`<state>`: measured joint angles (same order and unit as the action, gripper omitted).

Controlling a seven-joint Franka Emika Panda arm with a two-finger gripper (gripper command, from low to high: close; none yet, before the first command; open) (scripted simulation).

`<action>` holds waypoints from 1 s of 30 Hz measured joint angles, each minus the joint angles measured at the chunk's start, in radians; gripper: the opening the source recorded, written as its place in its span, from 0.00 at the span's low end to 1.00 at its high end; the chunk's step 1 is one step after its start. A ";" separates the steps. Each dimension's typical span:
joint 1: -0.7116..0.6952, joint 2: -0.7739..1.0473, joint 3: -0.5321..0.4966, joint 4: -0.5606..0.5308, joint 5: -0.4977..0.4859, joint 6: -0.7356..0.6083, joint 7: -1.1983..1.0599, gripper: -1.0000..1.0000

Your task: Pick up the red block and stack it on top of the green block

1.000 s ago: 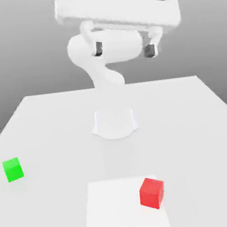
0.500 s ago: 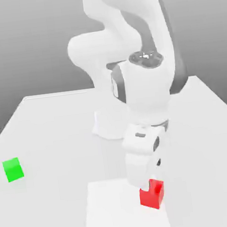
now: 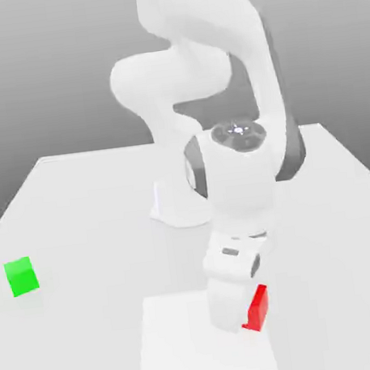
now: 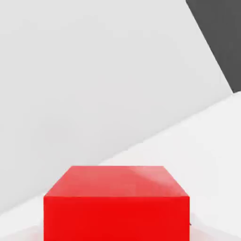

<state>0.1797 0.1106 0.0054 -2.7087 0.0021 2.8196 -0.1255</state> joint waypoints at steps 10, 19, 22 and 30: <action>-0.366 -0.105 -0.180 -0.006 -0.048 -0.101 0.204 0.00; -0.725 -0.158 -0.359 -0.002 -0.060 -0.153 0.398 0.00; -0.817 -0.158 -0.406 -0.001 -0.042 -0.155 0.438 0.00; -0.857 0.032 -0.333 0.010 0.159 0.010 0.306 1.00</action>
<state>-0.6771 0.1428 -0.3279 -2.6985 0.1611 2.8292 0.1806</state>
